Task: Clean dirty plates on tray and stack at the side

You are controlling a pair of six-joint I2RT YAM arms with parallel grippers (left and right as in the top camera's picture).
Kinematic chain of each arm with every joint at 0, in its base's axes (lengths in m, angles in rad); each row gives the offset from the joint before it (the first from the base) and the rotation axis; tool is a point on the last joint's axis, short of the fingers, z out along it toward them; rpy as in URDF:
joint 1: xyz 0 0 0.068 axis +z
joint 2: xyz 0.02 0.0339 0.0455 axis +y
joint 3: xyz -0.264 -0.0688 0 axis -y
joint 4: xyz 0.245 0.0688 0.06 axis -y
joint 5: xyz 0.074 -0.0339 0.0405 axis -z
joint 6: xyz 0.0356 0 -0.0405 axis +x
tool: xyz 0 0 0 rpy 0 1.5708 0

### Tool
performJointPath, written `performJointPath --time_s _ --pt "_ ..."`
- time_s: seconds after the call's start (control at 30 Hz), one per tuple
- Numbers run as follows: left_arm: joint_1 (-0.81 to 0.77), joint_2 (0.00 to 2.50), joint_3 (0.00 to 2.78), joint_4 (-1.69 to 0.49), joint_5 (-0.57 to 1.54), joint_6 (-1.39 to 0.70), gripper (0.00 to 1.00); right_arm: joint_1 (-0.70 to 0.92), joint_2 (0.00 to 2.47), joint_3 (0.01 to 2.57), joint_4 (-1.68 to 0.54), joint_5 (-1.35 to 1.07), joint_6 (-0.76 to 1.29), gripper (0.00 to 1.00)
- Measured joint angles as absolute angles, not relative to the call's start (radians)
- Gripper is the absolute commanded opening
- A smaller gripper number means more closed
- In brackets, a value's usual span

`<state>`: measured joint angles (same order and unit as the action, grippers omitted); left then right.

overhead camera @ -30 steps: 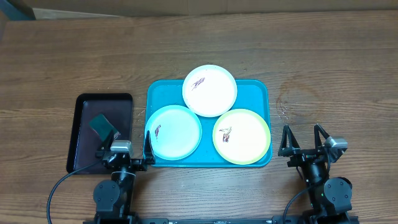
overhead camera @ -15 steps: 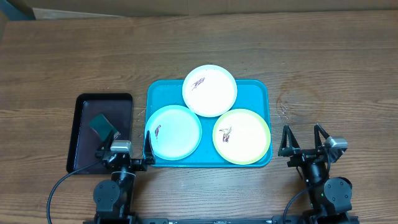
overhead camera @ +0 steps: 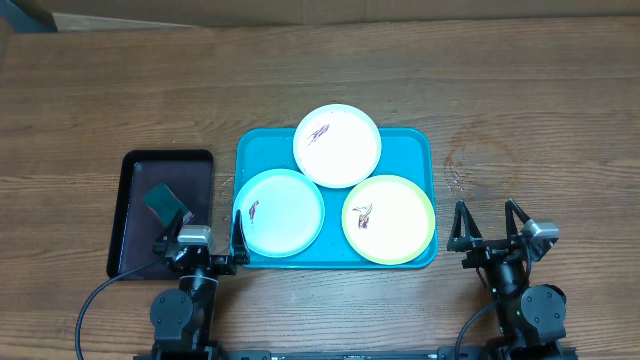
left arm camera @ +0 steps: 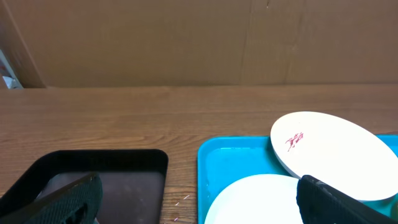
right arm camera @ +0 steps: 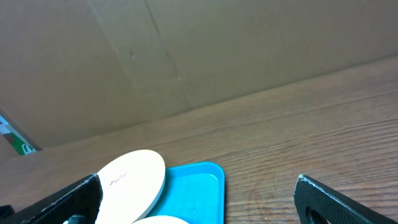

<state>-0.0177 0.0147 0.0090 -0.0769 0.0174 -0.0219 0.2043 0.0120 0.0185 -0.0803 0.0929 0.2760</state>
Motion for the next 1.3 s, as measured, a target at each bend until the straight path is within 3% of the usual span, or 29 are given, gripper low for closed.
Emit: performJointPath --time_s 0.3,0.63,0.77,0.83,0.93,1.0,1.13,1.3 --pt "-0.018 0.015 0.009 -0.058 0.016 -0.023 1.00 0.204 0.012 0.019 -0.081 0.093 0.275 1.00" --pt "-0.018 0.015 0.009 -0.030 0.222 -0.162 1.00 0.204 0.012 0.018 -0.080 0.093 0.276 1.00" --pt "-0.018 0.016 0.007 0.164 0.295 -0.321 1.00 0.204 0.012 0.019 -0.081 0.093 0.276 1.00" --pt "-0.018 0.015 0.009 0.362 0.360 -0.356 1.00 0.204 0.012 0.019 -0.080 0.093 0.275 1.00" --pt "-0.018 0.012 0.038 0.466 0.427 -0.360 1.00 0.204 0.012 0.018 -0.081 0.093 0.276 1.00" --pt "-0.018 0.012 0.089 0.369 0.443 -0.336 1.00 0.204 0.012 0.019 -0.082 0.093 0.275 1.00" --pt "-0.018 0.065 0.319 -0.073 0.403 -0.218 1.00 0.204 0.012 0.018 -0.081 0.093 0.276 1.00" --pt "-0.018 0.332 0.720 -0.527 0.239 -0.116 1.00 0.204 0.012 0.018 -0.081 0.093 0.276 1.00"
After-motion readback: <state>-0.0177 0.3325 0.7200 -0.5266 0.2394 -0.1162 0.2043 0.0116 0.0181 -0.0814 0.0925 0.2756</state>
